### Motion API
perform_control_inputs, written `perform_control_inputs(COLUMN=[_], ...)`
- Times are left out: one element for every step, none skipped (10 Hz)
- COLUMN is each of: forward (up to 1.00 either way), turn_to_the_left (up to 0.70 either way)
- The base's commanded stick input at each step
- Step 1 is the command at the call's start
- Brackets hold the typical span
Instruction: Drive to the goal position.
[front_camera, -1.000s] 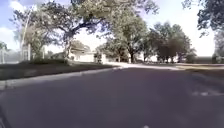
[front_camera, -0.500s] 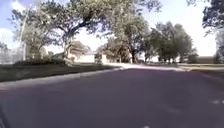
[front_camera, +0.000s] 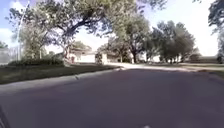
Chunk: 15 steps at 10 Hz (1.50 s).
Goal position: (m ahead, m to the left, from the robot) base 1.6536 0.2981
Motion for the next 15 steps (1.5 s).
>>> perform_control_inputs(forward=[1.0,1.0,1.0,1.0,1.0,1.0,1.0,1.0,1.0,1.0,1.0,1.0,1.0,1.0,1.0], turn_to_the_left=[-0.37,-0.38,-0.38,-0.32,-0.21,-0.11,-0.02,0.0,0.0,0.0,0.0,0.0,0.0,0.0,0.0])
